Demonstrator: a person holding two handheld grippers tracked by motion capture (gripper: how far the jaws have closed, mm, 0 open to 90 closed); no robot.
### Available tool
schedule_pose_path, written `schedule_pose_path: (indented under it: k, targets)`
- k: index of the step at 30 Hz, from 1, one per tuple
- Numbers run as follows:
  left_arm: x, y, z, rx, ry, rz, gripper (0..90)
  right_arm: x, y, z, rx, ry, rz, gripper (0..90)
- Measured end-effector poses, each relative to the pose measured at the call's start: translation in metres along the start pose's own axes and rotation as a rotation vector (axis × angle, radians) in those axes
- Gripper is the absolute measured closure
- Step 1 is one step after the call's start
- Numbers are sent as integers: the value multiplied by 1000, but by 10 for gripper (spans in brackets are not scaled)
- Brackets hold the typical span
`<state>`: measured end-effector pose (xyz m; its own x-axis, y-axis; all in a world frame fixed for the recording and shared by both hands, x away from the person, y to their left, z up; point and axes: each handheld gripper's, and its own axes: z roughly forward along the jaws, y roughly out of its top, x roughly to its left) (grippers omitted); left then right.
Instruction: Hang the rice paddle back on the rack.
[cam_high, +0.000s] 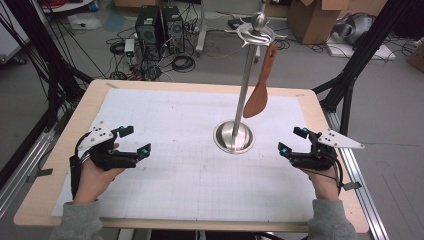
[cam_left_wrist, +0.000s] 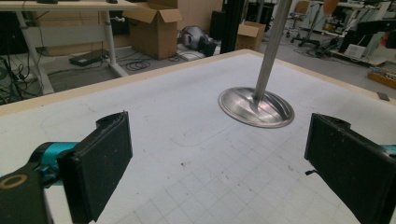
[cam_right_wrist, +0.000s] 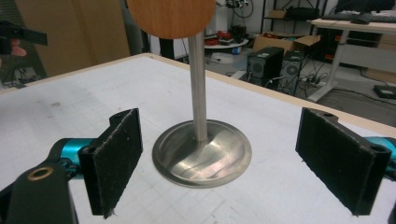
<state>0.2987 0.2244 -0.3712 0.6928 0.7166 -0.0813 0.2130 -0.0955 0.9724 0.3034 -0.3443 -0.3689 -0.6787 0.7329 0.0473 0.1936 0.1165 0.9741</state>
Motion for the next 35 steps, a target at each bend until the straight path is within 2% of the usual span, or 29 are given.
schedule_pose_path:
  k: [13, 20, 28, 35]
  targets:
    - [4, -3, -1, 3, -1, -10, 80, -7, -17, -9, -4, -10, 43, 125]
    - [7, -7, -3, -19, -12, -16, 80, -12, -31, -15, 4, -10, 73, 122]
    - [13, -12, -6, -39, -36, -24, 69, -16, -35, -20, -13, -13, 90, 115]
    - [15, -13, -7, -44, -32, -31, 58, -14, -34, -18, -17, 3, 94, 115]
